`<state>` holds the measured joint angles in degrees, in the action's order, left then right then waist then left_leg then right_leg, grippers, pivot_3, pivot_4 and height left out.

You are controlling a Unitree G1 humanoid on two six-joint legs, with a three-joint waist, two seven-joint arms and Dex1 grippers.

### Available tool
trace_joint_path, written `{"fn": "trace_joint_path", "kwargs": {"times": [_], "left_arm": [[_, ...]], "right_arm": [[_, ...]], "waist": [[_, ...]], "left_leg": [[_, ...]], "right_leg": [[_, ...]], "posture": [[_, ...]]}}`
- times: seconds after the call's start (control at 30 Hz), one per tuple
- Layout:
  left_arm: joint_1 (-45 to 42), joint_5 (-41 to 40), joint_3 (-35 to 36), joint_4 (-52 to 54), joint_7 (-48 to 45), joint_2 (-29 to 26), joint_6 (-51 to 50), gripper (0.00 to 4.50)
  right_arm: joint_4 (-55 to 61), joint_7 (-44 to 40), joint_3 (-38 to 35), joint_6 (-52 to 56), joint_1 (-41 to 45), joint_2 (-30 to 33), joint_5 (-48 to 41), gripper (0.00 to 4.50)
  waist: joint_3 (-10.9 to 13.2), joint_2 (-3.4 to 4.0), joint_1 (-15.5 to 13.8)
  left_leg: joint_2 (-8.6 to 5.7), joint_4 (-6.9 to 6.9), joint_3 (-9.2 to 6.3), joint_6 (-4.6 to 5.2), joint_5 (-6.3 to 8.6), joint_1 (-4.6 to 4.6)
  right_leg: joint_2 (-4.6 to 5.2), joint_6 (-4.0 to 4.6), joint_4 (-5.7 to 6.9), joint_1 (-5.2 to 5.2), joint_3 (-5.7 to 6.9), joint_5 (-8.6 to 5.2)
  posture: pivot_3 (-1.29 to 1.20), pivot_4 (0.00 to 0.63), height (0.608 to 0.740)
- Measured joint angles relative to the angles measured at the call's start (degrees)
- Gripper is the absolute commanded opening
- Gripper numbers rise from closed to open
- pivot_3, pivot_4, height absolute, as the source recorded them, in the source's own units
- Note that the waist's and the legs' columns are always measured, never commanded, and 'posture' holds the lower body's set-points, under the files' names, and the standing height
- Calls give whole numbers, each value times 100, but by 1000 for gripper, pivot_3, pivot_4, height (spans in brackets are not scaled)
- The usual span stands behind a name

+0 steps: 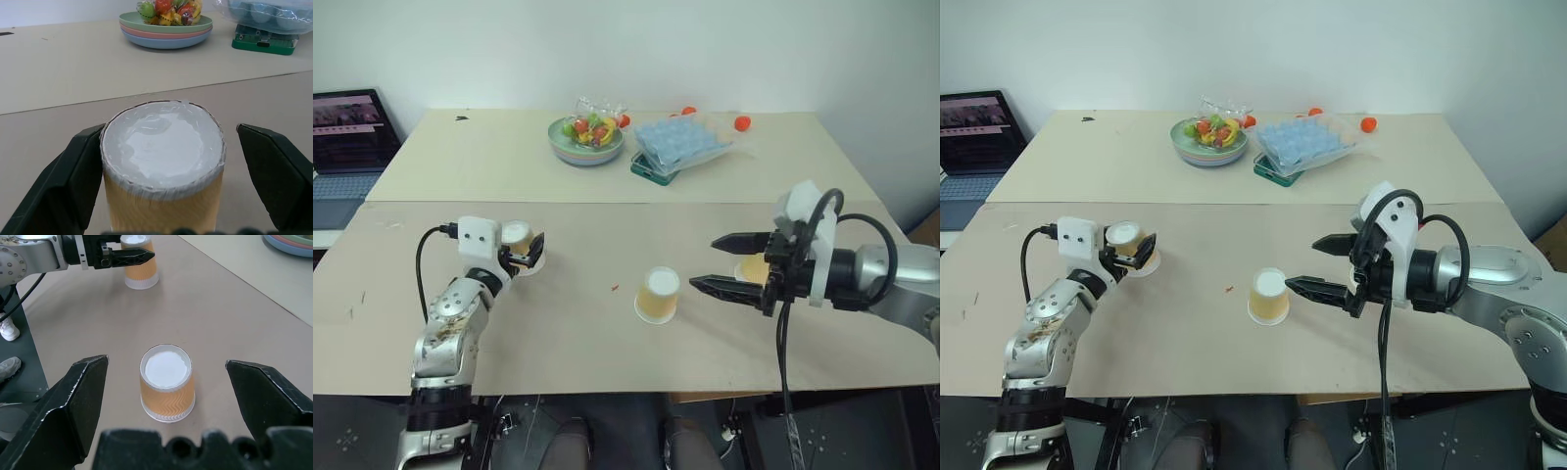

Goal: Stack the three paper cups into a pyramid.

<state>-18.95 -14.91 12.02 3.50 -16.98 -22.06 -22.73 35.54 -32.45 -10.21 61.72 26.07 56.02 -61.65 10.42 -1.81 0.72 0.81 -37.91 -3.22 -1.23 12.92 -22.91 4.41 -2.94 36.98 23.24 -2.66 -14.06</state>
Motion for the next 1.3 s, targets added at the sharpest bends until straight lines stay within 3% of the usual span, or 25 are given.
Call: {"fn": "trace_joint_path", "kwargs": {"times": [0.13,0.3,0.6,0.8,1.03,1.13,1.3], "left_arm": [[-46,32,-19,-83,2,3,61,4399],[-46,41,-22,-84,16,18,85,3231],[-566,38,-117,-58,-20,-9,-51,3231],[-1560,-579,-698,488,-1353,-573,-766,3231],[-1458,-1115,-935,873,-2289,-981,-1283,3231],[-880,-1375,-1046,1388,-2886,-1482,-1441,3231],[-565,-1623,-1225,1726,-3378,-1646,-1525,3231]], "right_arm": [[13,96,-12,15,0,22,-42,4500],[39,226,-21,16,0,22,-50,4500],[61,321,-20,16,0,20,-51,4500],[134,450,-20,16,-11,-22,-56,4500],[229,563,-38,15,-204,-64,-55,4500],[313,645,-156,10,-359,-85,-55,4500],[339,714,-186,8,-413,-94,-45,4500]], "waist": [[0,0,1],[0,0,-4],[0,-1,-7],[1,-1,4],[1,0,46],[1,3,68],[2,2,-16]], "left_leg": [[1,0,0,0,0,-3],[0,0,0,0,0,-2],[0,0,-1,0,0,-5],[-1,0,-4,0,0,-14],[2,3,-1,2,1,-10],[3,6,4,3,2,-6],[2,4,1,3,2,-5]], "right_leg": [[0,0,-3,1,0,0],[1,0,-2,1,0,0],[0,0,-2,2,1,0],[1,-1,-16,3,6,-1],[-2,-1,-7,8,1,-2],[-2,0,-9,7,-5,-4],[0,-1,-7,3,1,-4]], "posture": [[0,150,740],[0,150,740],[0,150,740],[0,150,740],[0,150,740],[0,150,740],[0,150,740]]}}
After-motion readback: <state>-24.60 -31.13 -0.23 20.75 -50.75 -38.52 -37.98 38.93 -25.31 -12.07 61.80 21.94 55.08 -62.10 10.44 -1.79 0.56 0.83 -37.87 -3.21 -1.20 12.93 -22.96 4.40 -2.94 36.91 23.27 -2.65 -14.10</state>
